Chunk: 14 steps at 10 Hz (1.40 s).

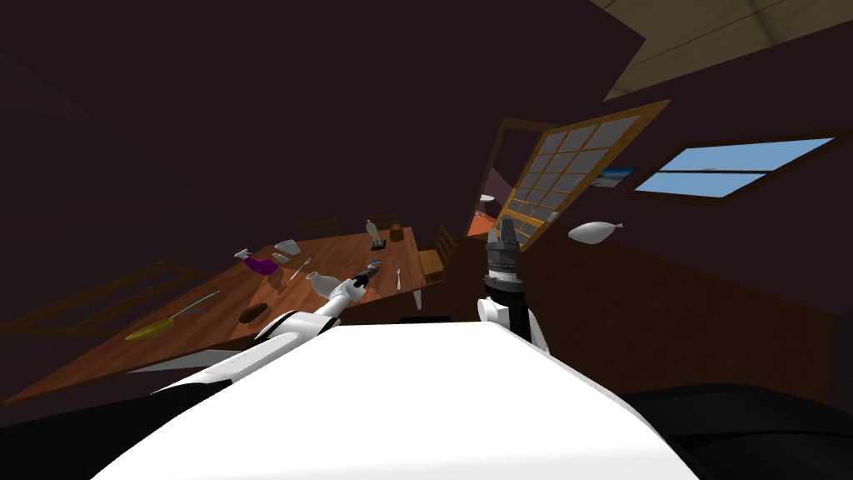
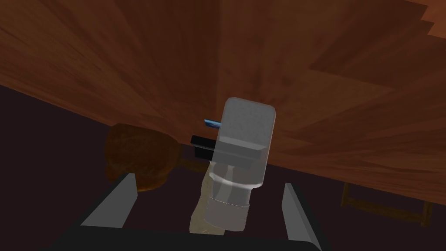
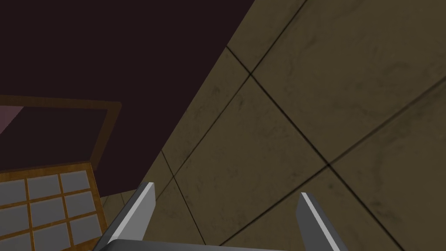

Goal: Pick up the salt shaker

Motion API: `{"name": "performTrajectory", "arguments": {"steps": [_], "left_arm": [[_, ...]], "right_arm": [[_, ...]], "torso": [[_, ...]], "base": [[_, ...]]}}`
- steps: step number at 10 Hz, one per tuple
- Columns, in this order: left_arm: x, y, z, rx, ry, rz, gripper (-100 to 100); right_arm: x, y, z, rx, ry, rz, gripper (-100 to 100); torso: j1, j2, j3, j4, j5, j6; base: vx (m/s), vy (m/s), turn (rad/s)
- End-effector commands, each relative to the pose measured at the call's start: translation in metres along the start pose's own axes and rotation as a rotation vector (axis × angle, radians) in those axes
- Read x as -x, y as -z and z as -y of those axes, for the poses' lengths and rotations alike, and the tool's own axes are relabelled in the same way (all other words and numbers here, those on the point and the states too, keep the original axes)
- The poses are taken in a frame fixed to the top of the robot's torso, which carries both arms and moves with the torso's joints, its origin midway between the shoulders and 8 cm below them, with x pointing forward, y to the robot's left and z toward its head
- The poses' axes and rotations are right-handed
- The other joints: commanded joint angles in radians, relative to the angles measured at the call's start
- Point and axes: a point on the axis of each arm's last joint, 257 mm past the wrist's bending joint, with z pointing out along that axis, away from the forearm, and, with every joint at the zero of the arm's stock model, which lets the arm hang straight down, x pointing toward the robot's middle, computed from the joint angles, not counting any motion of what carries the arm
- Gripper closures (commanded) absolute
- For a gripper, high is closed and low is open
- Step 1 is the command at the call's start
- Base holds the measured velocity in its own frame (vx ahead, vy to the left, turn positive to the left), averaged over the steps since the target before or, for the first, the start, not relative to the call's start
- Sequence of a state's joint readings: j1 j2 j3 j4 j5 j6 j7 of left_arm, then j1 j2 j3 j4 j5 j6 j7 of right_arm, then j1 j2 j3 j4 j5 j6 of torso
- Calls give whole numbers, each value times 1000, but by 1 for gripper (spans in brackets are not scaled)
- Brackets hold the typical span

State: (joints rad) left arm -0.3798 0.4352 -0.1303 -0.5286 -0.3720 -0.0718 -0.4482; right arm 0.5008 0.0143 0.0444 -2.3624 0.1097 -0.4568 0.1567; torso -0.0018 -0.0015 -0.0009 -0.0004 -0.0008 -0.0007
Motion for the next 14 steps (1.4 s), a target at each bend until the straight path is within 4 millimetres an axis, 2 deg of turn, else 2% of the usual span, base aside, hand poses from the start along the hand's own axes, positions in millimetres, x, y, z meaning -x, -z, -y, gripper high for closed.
{"name": "performTrajectory", "arguments": {"steps": [1, 2, 7, 8, 9, 12, 14], "left_arm": [[-1, 0, -14, 27, -6, -13, -100], [2, -1, -27, 53, -5, -21, -100], [3, -1, -32, 63, -4, -24, -100], [3, -1, -32, 64, -4, -24, 0], [-4, 6, -47, 82, 16, -24, -100], [-13, 19, -76, 117, 53, -17, -100], [-17, 21, -79, 121, 53, -22, -100]], "right_arm": [[0, 0, 0, 0, 0, 0, 0], [0, 0, 0, 0, 0, 0, 0], [0, 0, 0, 0, 0, 0, 0], [0, 0, 0, 0, 0, 0, 0], [0, 0, 0, 0, 0, 0, 0], [0, 0, 0, 0, 0, 0, 0], [0, 0, 0, 0, 0, 0, 0]], "torso": [[0, 0, 0, 0, 0, 0], [1, 1, 0, 0, 0, 0], [2, 2, 1, 0, 0, 0], [2, 2, 1, 0, 1, 0], [2, 2, 1, 0, 1, 0], [2, 1, 1, 0, 1, 0], [2, 2, 1, 0, 1, 0]], "base": [[19, -17, -20], [20, -19, -62], [7, -4, -10], [0, 0, 0], [17, -2, -175], [25, -1, -178], [9, 1, -32]]}}
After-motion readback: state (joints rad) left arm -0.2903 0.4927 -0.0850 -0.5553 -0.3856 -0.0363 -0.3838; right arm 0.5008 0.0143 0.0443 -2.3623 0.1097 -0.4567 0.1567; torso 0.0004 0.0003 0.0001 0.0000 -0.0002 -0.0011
